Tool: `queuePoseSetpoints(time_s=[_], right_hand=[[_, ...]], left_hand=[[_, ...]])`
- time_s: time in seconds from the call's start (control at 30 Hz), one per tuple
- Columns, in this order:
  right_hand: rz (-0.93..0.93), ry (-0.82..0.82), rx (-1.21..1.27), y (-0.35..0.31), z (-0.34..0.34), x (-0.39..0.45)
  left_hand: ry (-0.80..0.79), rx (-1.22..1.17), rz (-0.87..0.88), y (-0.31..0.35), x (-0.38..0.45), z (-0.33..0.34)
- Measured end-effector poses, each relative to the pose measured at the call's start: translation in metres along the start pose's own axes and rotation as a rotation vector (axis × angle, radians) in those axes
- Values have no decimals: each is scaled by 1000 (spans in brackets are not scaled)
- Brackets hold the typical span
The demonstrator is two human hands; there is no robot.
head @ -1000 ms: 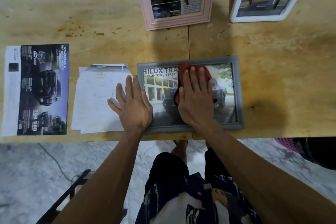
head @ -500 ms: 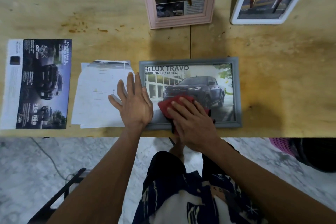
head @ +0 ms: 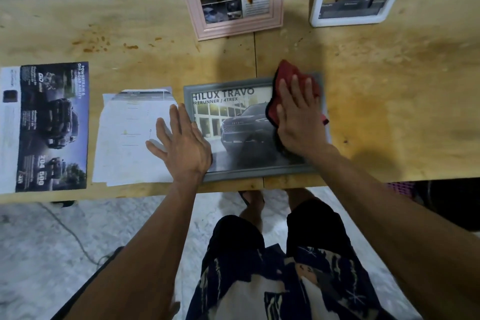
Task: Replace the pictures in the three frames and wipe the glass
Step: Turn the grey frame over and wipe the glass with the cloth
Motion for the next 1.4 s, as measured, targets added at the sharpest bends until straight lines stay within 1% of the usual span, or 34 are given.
queuePoseSetpoints(time_s=[0.07,0.2,0.37,0.47,0.53,0.57,0.6,0.63,0.67,0.7,0.73,0.83,0.87,1.07,1.23,1.33,1.4], right_hand=[[-45,-43,-77,-11,15,-12],[-143,-97,-69,-29,26,-38],[-205,-64,-98,-25,27,-74],[-317,-20,-129,-21,21,-91],[-352,-83,-53,-16,8,-89],[-311,-121,42,-13,-4,-79],[-231,-128,142,-9,-19,-65],[-152,-76,207,-3,-33,-47],[-104,0,205,3,-44,-29],[-82,45,151,6,-50,-12],[-73,28,58,9,-49,1],[-20,-215,-152,20,-17,3],[-17,-234,-194,21,-11,-5],[-30,-214,-272,13,-13,-24],[-51,-134,-281,12,-15,-42],[-61,-41,-322,8,-20,-55],[-44,-32,-354,6,-25,-67]], left_hand=[[11,5,-2,1,-1,0],[29,-1,-10,2,-2,1],[20,13,-6,2,-2,1],[11,-1,-8,1,-1,0],[5,-15,-9,1,-2,0],[4,-19,-9,1,-2,-1],[4,-22,-8,1,-1,-1],[4,-25,-5,1,-1,-1],[3,-27,-2,1,-1,-1],[4,-28,-2,1,-1,-1],[6,-30,-4,1,-1,0],[16,-34,-9,1,-2,0],[17,-32,-10,1,-2,0],[24,-34,-6,2,-3,0],[17,-48,-9,3,-4,-1],[29,-51,-14,4,-6,-2],[35,-52,-13,5,-6,-2]])
Point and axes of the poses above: each hand's wrist, its own x-axis towards the middle knuckle, its own z-axis out of the palm, y = z × x, the point moved 6 cm from there along x, towards the middle knuckle, and after that the axes turned 5 degrees about -y, right-handed, at the moved point
